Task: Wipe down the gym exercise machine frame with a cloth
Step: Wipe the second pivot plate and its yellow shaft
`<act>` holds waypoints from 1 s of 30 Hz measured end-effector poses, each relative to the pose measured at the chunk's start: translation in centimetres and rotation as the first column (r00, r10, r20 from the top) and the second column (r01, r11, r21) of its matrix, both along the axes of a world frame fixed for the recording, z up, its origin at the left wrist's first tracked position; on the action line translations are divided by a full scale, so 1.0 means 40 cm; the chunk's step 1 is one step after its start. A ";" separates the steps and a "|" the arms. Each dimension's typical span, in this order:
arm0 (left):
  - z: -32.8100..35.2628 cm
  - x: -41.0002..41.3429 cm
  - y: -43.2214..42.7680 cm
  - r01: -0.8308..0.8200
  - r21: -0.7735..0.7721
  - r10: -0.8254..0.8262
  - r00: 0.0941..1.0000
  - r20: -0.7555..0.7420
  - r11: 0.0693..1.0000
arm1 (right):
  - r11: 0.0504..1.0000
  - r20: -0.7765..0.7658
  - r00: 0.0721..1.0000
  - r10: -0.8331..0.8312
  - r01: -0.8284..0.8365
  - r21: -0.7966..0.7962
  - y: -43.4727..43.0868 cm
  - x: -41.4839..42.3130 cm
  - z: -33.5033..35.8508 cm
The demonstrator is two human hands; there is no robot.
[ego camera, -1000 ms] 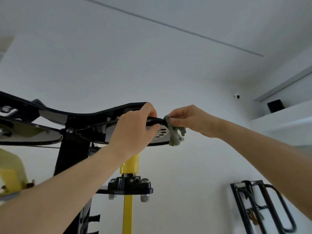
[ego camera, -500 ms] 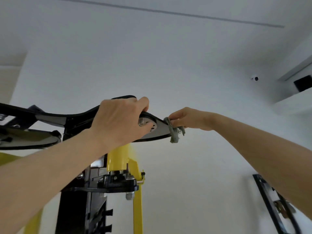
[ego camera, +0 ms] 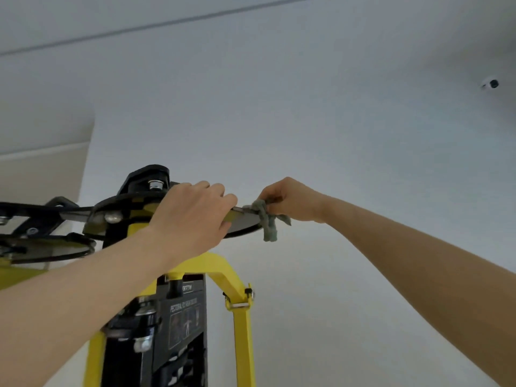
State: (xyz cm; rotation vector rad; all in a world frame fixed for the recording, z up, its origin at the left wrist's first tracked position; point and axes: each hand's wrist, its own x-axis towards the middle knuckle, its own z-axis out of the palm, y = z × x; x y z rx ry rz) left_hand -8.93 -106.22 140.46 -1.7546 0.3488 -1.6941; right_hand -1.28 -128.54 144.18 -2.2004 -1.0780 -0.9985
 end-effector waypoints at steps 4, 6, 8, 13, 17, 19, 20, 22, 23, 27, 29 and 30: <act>-0.003 -0.005 -0.008 -0.008 -0.073 0.007 1.000 -0.019 0.997 | 0.988 0.021 0.995 0.094 -0.095 0.120 -0.012 0.044 -0.005; 0.000 -0.010 -0.016 -0.008 -0.096 0.005 0.999 -0.033 0.995 | 0.967 0.024 0.989 0.146 -0.148 0.206 -0.024 0.067 -0.006; 0.008 -0.011 -0.027 -0.017 -0.094 0.013 0.999 -0.038 0.995 | 0.946 0.039 0.990 0.136 -0.141 0.292 -0.046 0.097 -0.003; 0.031 0.002 -0.050 -0.017 -0.120 0.004 0.994 -0.108 0.993 | 0.849 0.023 0.998 0.061 -0.064 0.524 -0.109 0.155 -0.002; 0.030 0.023 -0.029 0.033 -0.053 -0.038 0.994 -0.100 0.998 | 0.816 -0.055 0.973 0.226 -0.158 0.555 -0.070 0.155 -0.025; 0.025 0.039 -0.018 0.038 0.017 -0.037 0.999 -0.031 0.999 | 0.781 -0.106 0.933 0.345 -0.222 0.583 -0.017 0.144 -0.050; 0.022 0.044 -0.014 0.048 0.042 -0.047 0.999 -0.006 0.998 | 0.743 -0.129 0.903 0.410 -0.248 0.622 0.006 0.139 -0.068; 0.018 0.050 -0.005 0.070 0.083 -0.073 0.997 0.029 0.994 | 0.630 -0.120 0.854 0.506 -0.271 0.728 0.035 0.132 -0.105; 0.017 0.050 0.000 0.068 0.111 -0.073 0.997 0.038 0.991 | 0.563 -0.094 0.836 0.541 -0.277 0.779 0.040 0.133 -0.122; 0.015 0.048 0.030 0.049 0.226 -0.047 0.999 -0.011 0.973 | 0.438 -0.054 0.816 0.575 -0.252 0.863 0.037 0.142 -0.220; 0.007 0.039 0.043 0.057 0.290 -0.053 0.998 -0.022 0.955 | 0.463 -0.103 0.813 0.573 -0.217 0.859 0.051 0.144 -0.285; 0.000 0.037 0.051 0.056 0.324 -0.054 0.998 -0.014 0.944 | 0.469 -0.127 0.801 0.585 -0.206 0.859 0.062 0.146 -0.316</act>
